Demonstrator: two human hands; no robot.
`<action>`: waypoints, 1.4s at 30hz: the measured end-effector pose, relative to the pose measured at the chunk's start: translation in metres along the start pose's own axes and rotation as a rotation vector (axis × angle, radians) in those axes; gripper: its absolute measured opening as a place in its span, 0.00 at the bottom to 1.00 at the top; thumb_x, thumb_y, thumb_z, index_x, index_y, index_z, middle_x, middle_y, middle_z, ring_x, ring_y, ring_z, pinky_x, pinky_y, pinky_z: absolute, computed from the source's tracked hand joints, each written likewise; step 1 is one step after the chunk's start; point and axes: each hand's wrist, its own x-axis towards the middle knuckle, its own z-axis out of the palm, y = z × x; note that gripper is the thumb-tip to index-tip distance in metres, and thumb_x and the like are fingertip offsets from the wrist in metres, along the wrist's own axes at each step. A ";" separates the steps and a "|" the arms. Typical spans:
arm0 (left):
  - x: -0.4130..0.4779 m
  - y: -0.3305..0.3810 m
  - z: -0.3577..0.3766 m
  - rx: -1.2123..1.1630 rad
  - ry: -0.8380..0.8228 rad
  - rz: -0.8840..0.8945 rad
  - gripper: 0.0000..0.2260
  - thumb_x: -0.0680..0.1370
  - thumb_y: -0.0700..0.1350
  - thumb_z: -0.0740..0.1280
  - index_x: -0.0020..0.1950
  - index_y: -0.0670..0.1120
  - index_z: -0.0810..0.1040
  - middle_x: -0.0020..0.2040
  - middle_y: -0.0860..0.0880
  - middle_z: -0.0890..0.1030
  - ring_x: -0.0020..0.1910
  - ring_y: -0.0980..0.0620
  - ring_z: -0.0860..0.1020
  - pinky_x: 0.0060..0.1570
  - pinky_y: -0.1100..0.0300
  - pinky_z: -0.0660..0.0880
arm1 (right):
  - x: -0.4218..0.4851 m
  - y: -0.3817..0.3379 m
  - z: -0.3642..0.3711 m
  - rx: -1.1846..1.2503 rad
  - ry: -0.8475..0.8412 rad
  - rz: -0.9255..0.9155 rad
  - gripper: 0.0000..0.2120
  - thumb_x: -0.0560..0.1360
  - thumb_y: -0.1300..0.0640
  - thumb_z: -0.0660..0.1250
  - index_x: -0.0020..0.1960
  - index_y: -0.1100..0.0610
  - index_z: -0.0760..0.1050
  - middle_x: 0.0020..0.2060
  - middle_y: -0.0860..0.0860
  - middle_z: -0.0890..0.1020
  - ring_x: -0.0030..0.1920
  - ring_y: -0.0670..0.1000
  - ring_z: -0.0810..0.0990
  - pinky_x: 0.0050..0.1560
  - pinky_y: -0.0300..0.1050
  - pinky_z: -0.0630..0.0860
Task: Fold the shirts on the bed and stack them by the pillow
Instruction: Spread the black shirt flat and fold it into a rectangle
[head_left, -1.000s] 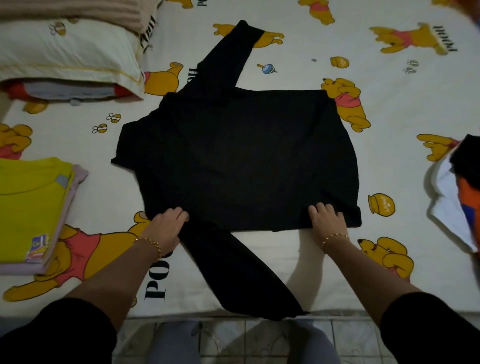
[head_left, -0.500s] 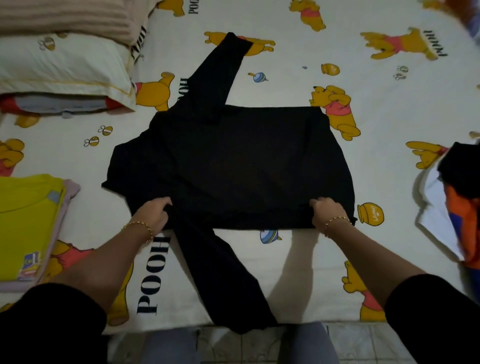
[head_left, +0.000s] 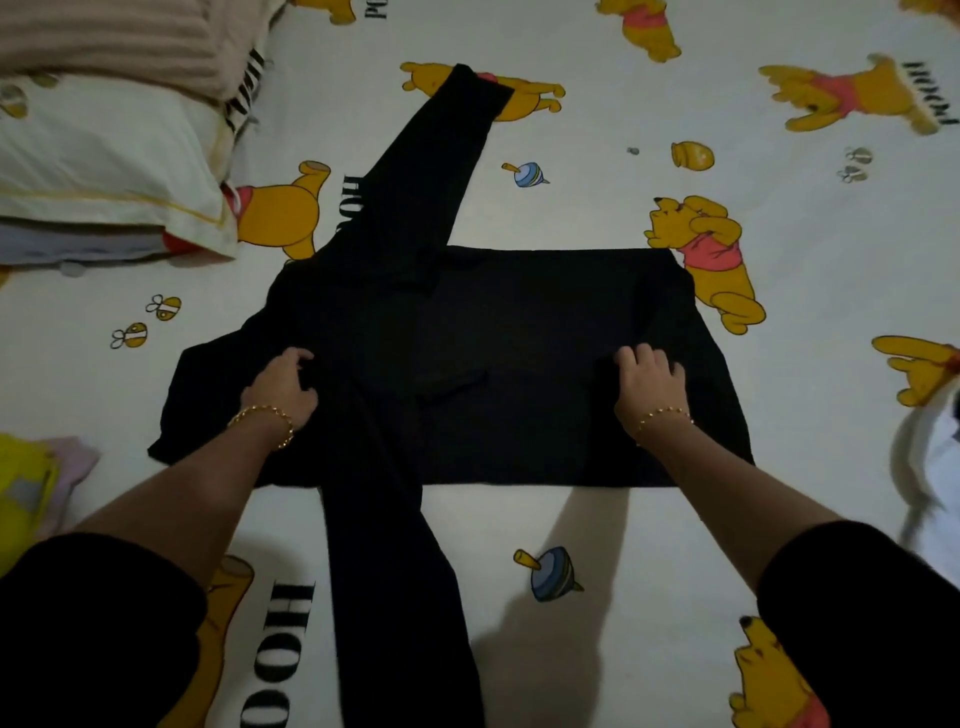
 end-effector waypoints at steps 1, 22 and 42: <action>-0.002 -0.006 0.003 0.022 -0.012 -0.027 0.20 0.74 0.38 0.65 0.66 0.45 0.70 0.63 0.41 0.73 0.60 0.40 0.73 0.61 0.44 0.69 | 0.000 -0.005 0.002 0.024 0.001 -0.013 0.23 0.74 0.59 0.64 0.67 0.55 0.63 0.61 0.55 0.70 0.63 0.57 0.69 0.66 0.56 0.65; -0.022 0.013 -0.015 0.078 0.161 0.305 0.13 0.79 0.41 0.59 0.61 0.46 0.76 0.60 0.45 0.77 0.60 0.45 0.72 0.63 0.48 0.67 | -0.065 -0.181 -0.010 0.447 -0.152 -0.341 0.15 0.77 0.44 0.59 0.52 0.55 0.74 0.50 0.53 0.76 0.54 0.53 0.73 0.54 0.51 0.72; -0.019 0.071 0.008 0.081 -0.058 0.296 0.09 0.81 0.46 0.58 0.55 0.45 0.75 0.48 0.44 0.80 0.48 0.45 0.78 0.52 0.53 0.72 | -0.061 -0.147 -0.037 1.486 -1.121 0.251 0.14 0.73 0.54 0.71 0.54 0.61 0.77 0.47 0.57 0.80 0.42 0.51 0.79 0.39 0.42 0.76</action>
